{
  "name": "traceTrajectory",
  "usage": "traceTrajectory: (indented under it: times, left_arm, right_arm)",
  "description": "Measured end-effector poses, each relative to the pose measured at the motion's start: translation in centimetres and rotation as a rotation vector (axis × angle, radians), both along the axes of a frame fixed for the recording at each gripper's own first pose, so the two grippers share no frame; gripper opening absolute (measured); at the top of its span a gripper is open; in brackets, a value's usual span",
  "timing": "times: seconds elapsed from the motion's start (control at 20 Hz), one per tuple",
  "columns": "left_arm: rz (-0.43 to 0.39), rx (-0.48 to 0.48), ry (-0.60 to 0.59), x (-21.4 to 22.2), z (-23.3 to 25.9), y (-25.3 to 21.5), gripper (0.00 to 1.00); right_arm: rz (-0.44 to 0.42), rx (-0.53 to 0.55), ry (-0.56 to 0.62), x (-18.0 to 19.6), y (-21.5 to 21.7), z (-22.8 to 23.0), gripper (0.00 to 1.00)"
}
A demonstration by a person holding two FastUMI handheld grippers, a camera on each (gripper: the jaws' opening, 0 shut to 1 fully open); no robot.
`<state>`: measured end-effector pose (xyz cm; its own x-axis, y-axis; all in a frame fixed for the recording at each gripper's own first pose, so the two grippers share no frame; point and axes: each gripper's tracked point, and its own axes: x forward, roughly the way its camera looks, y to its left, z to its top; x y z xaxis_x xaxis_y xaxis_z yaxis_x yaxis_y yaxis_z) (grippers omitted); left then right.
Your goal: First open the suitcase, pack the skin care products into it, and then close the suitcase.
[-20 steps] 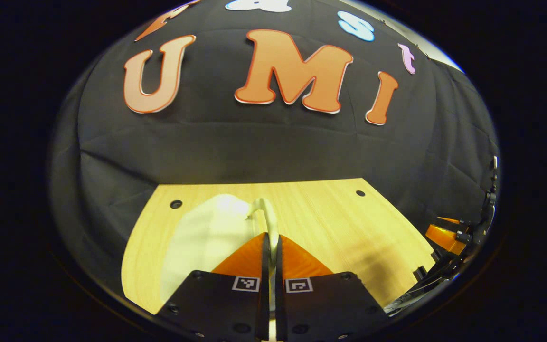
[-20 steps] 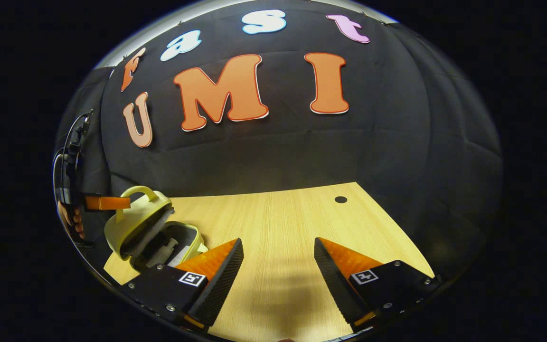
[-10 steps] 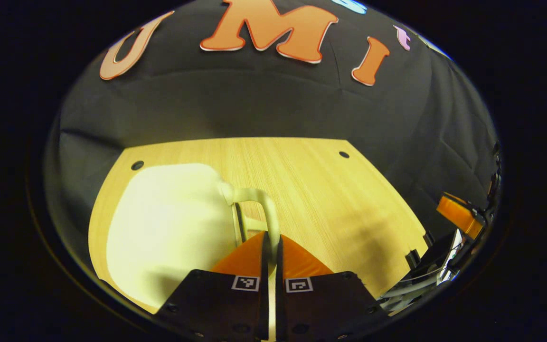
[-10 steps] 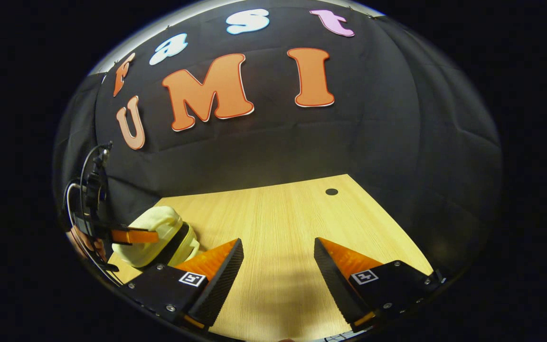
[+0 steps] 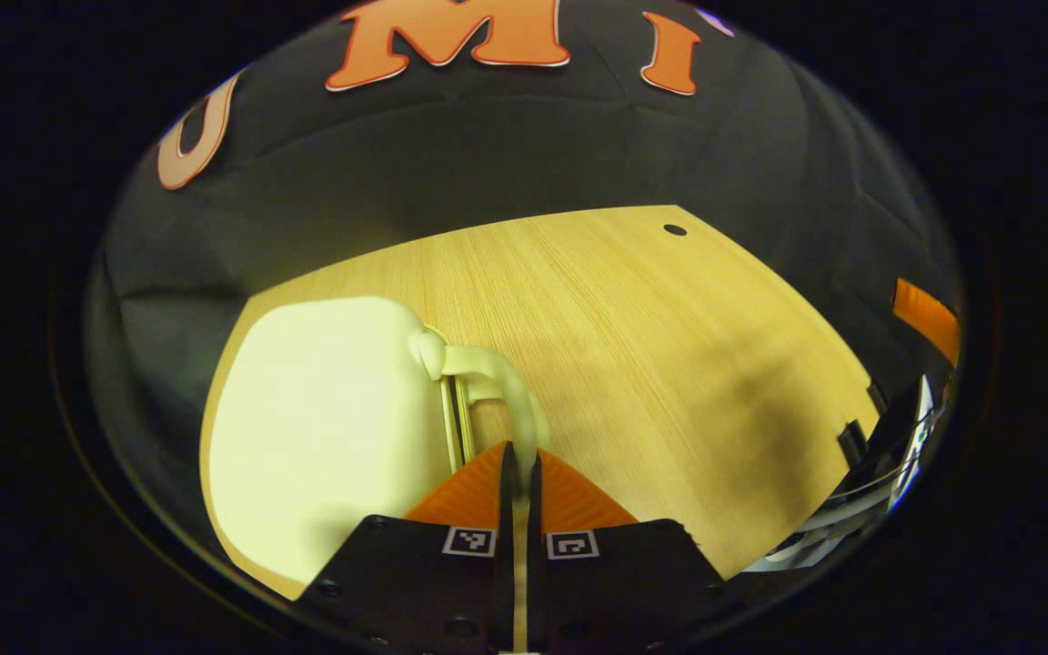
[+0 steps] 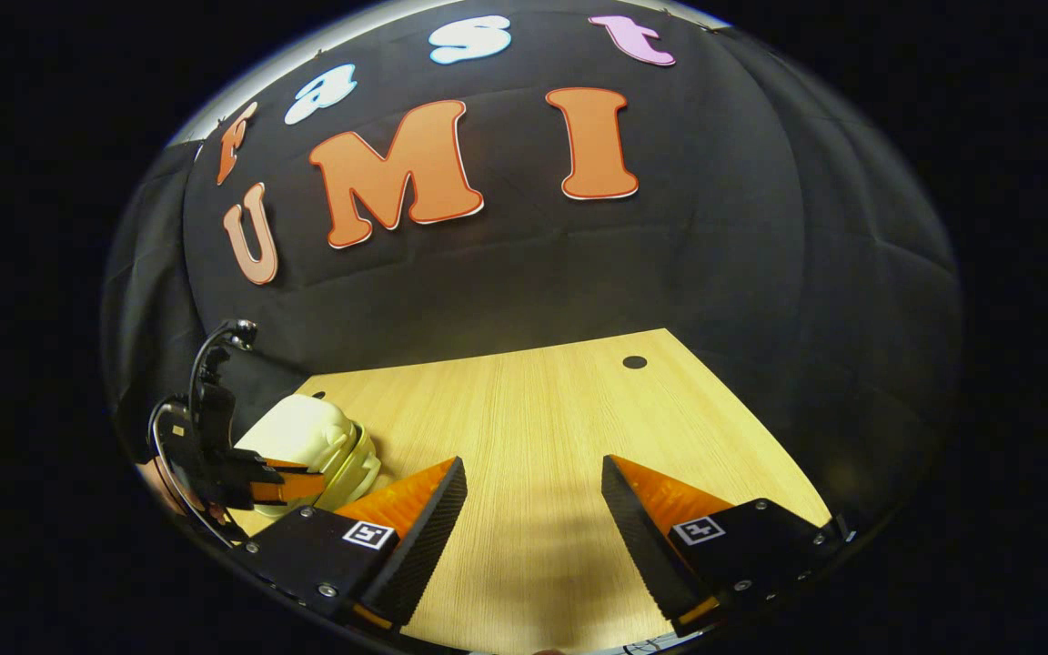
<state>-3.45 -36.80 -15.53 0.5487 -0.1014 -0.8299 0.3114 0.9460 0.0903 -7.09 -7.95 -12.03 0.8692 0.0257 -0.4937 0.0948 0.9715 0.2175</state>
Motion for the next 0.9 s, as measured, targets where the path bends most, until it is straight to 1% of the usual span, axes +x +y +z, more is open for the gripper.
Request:
traceTrajectory:
  times: [0.05, 0.1, 0.15, 0.2, 0.25, 0.4, 0.45, 0.55, 0.65, 0.75, 0.8, 0.9]
  left_arm:
    - [-0.019, 0.023, 0.002, -0.2, -0.2, -0.3, 0.11]
    - [-0.018, 0.009, 0.017, -0.7, -0.6, -1.0, 0.15]
    - [-0.013, -0.035, 0.021, -1.1, -0.5, -2.2, 0.3]
    - [-0.012, -0.07, 0.001, -1.3, -0.1, -3.2, 0.3]
    - [-0.014, -0.077, -0.046, -0.9, 1.0, -3.7, 0.31]
    - [-0.042, -0.088, -0.215, 0.8, 5.3, -5.4, 0.63]
    - [-0.041, -0.105, -0.27, 1.7, 7.2, -5.8, 0.79]
    - [-0.023, -0.145, -0.367, 3.3, 10.9, -7.0, 0.92]
    - [0.005, -0.162, -0.492, 4.2, 14.7, -7.7, 0.99]
    - [0.019, -0.181, -0.617, 4.5, 17.4, -8.2, 1.0]
    - [0.025, -0.19, -0.661, 4.6, 17.0, -8.3, 1.0]
    - [0.062, -0.211, -0.739, 4.6, 18.5, -8.4, 1.0]
  right_arm:
    - [0.008, 0.002, -0.003, 0.2, 0.2, 0.1, 0.95]
    - [0.014, -0.001, -0.007, 0.2, 0.4, 0.3, 0.95]
    - [0.023, -0.004, -0.012, 0.5, 0.5, 0.5, 0.96]
    - [0.023, -0.011, -0.02, 0.6, 0.5, 0.7, 0.95]
    - [0.026, -0.01, -0.034, 0.7, 0.5, 1.2, 0.95]
    - [0.022, -0.026, -0.101, 1.5, 0.3, 3.2, 0.96]
    - [0.021, -0.044, -0.125, 1.9, 0.2, 3.8, 0.96]
    - [0.014, -0.07, -0.179, 2.5, -0.1, 5.5, 0.95]
    - [0.001, -0.079, -0.25, 3.1, -0.3, 7.5, 0.95]
    - [-0.01, -0.096, -0.322, 3.7, -0.4, 9.7, 0.95]
    - [-0.013, -0.111, -0.345, 3.8, -0.4, 10.4, 0.95]
    - [-0.01, -0.137, -0.396, 4.0, -0.3, 11.9, 0.95]
